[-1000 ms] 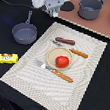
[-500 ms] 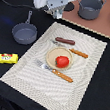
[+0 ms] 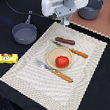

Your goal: Interact with the objects in diverse but meaningful ways.

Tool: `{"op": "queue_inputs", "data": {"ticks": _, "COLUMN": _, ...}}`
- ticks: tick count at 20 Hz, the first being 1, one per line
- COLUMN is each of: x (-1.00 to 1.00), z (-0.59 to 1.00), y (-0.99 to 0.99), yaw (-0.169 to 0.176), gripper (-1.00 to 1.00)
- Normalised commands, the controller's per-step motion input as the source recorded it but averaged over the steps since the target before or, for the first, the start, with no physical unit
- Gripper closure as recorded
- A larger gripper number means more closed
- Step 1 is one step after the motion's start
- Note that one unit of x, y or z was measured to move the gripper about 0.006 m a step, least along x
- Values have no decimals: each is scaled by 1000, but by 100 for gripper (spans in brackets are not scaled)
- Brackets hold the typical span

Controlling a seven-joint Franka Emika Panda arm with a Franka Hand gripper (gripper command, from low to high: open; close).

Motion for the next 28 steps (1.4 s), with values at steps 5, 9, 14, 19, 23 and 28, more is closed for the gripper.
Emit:
{"op": "queue_inputs", "data": {"ticks": 5, "x": 842, "z": -52, "y": 170, "yaw": -36, "gripper": 100}}
{"op": "queue_inputs", "data": {"ticks": 9, "x": 379, "z": -199, "y": 349, "yaw": 17, "gripper": 100}}
{"op": "queue_inputs", "data": {"ticks": 14, "x": 165, "z": -247, "y": 314, "yaw": 52, "gripper": 100}}
{"op": "queue_inputs", "data": {"ticks": 19, "x": 139, "z": -214, "y": 160, "yaw": 19, "gripper": -100}}
{"op": "queue_inputs", "data": {"ticks": 23, "x": 263, "z": 226, "y": 0, "yaw": -13, "gripper": -100}}
{"op": "queue_inputs", "data": {"ticks": 28, "x": 215, "z": 954, "y": 0, "yaw": -60, "gripper": -100}}
